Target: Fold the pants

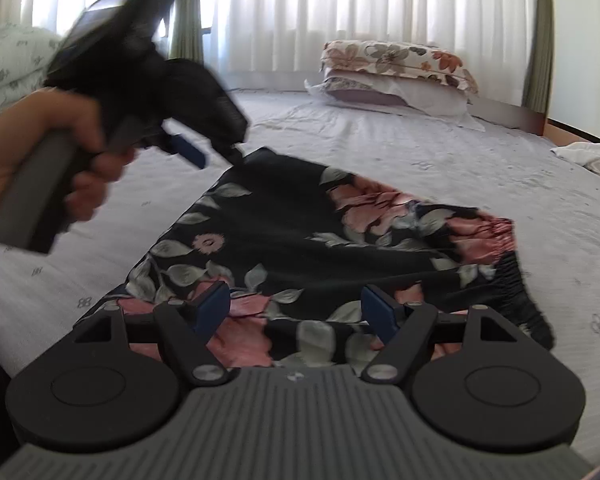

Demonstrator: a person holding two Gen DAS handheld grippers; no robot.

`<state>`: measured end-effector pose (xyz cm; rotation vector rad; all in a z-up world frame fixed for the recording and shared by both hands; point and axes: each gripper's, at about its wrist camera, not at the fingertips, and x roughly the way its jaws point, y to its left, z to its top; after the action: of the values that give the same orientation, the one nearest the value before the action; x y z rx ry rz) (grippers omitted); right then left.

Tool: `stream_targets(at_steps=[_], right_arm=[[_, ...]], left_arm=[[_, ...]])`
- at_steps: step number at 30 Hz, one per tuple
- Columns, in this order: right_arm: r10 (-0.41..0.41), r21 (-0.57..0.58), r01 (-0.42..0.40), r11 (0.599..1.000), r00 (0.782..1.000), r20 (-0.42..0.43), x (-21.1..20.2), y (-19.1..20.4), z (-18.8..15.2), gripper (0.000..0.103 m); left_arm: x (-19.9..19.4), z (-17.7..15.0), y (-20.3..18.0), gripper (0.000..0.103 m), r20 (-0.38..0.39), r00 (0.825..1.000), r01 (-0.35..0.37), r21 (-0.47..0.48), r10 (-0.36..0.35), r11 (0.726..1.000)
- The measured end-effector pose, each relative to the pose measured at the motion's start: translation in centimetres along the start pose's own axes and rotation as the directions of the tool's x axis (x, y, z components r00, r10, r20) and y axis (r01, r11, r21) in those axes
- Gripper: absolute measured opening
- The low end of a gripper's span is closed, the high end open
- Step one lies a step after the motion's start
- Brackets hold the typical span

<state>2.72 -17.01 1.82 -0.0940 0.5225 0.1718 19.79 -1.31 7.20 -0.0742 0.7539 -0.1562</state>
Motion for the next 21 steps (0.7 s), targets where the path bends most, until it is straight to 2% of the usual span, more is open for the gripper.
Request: stream_targets(at_steps=[4,9,13,17,19,21], right_arm=[[0.004,0.003,-0.004,1.000,0.999,-0.047,1.3,0.4,-0.9,0.083],[0.018,0.026,-0.017,1.000,0.999,-0.040,1.0,0.1,-1.5,0.083],[0.054,0.045,-0.052,0.998,0.998,-0.033,0.2,-0.8,-0.9,0.084],[0.030,0.104,-0.032,0.994,0.999,0.021,-1.4,-3.1,0.4,0.088],[-0.010,0.110,0.006,0.994,0.999,0.040,-2.0,-4.2,1.0,0.089],[-0.055,0.110,0.049,0.993,0.997,0.053,-2.4,-5.6,1.4,0.091]], left_arm=[[3.3,0.6,-0.2,0.025,-0.021,0.999,-0.045,-0.002,0.044,0.999],[6.4,0.5,0.0,0.028,-0.046,0.993,-0.105,0.017,0.106,0.994],[6.4,0.4,-0.1,0.029,-0.032,0.993,-0.109,0.023,0.110,0.994],[3.9,0.1,-0.4,0.049,0.005,0.998,-0.065,0.045,0.065,0.997],[2.4,-0.3,-0.6,0.056,0.020,0.999,-0.049,0.057,0.048,0.997],[1.0,-0.7,-0.6,0.068,0.038,0.999,-0.029,0.067,0.027,0.997]])
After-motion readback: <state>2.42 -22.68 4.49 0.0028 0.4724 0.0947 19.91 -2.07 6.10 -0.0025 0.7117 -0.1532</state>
